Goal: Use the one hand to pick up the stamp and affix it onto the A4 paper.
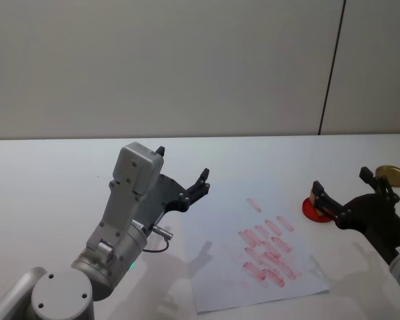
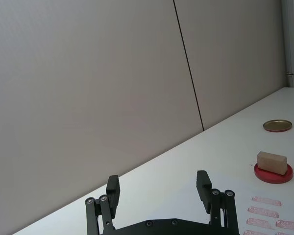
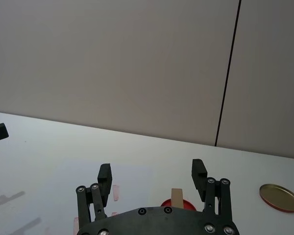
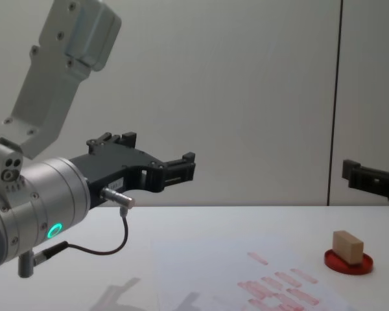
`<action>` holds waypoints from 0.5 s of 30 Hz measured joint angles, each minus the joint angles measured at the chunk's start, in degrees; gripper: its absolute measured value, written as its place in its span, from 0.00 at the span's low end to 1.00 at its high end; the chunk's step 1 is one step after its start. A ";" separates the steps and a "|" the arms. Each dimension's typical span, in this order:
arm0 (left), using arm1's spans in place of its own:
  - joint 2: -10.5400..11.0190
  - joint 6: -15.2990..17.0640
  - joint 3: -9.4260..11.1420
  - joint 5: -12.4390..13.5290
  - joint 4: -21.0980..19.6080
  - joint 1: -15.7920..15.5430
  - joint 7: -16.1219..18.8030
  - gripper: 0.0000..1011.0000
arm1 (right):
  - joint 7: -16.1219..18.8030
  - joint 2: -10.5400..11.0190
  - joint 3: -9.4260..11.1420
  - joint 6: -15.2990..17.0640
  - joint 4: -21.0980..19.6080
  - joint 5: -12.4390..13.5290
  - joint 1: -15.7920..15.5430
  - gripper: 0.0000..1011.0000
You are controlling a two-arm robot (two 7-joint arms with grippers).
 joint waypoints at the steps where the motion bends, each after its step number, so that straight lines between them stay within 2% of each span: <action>1: 0.00 0.00 0.00 0.00 0.00 0.00 0.00 0.98 | 0.00 0.00 0.00 0.00 0.00 0.00 0.00 0.99; 15: 0.00 0.00 0.00 0.00 0.00 0.00 0.00 0.98 | 0.00 0.00 0.00 0.00 0.02 0.00 0.00 0.99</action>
